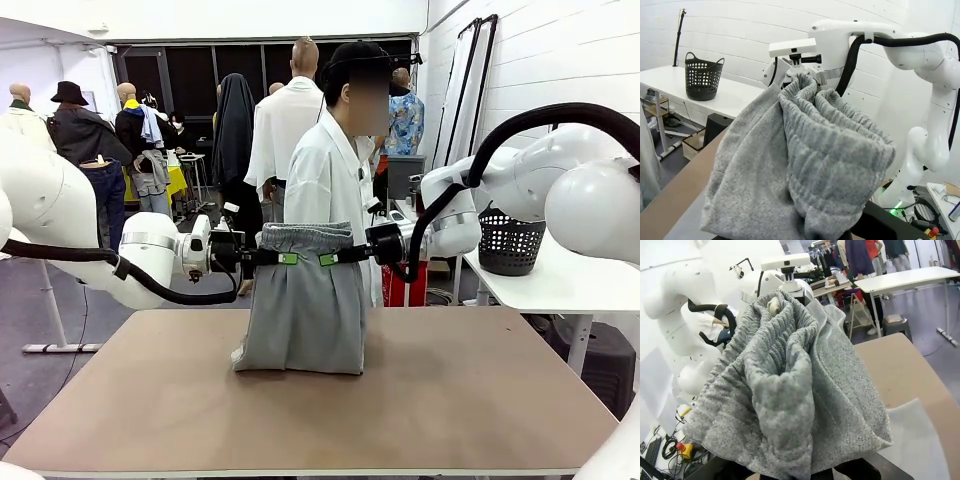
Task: Fold the training pants.
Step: Fold the Training pants in half.
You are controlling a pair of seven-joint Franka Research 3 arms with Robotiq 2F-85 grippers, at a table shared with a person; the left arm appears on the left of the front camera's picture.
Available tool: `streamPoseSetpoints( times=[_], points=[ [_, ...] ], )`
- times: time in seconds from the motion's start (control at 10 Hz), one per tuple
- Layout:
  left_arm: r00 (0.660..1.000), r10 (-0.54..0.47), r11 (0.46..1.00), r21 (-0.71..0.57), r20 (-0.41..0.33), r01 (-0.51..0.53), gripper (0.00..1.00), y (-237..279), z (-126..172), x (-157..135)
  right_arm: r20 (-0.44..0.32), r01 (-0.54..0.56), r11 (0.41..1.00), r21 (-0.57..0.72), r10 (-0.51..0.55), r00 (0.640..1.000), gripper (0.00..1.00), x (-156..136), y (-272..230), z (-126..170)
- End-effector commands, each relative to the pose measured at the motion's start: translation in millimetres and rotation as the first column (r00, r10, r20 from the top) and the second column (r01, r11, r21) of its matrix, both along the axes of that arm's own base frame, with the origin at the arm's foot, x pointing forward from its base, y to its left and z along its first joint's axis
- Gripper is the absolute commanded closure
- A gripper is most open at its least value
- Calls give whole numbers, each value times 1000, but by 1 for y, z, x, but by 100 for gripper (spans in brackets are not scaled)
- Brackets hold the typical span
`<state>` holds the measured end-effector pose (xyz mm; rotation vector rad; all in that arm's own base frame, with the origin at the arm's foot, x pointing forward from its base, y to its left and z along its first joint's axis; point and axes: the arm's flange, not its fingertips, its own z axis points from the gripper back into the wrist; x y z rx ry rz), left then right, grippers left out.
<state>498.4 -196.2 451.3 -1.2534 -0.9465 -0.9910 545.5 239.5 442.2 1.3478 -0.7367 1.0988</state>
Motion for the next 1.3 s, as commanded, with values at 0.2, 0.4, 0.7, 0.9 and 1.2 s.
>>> streamPoseSetpoints(
  times=[0.2,0.4,0.7,0.9,1.2],
  points=[
    [1000,-5,1000,9,-23,5,100,0,0,-13,-14,4,1000,16,-4,1000,100,-9,-2,-4],
    [991,-46,999,8,-129,47,100,8,-15,-29,-113,-14,999,29,17,993,100,-24,0,-19],
    [959,-59,998,-15,-278,58,100,24,-41,-46,-227,9,999,37,0,974,100,-41,-3,-47],
    [932,-73,997,-40,-356,63,100,28,-63,-49,-302,15,999,50,0,953,100,-51,-1,-71],
    [855,-100,995,-54,-509,85,100,30,-97,-34,-402,37,999,0,-34,915,100,-52,-1,-101]
  ],
)
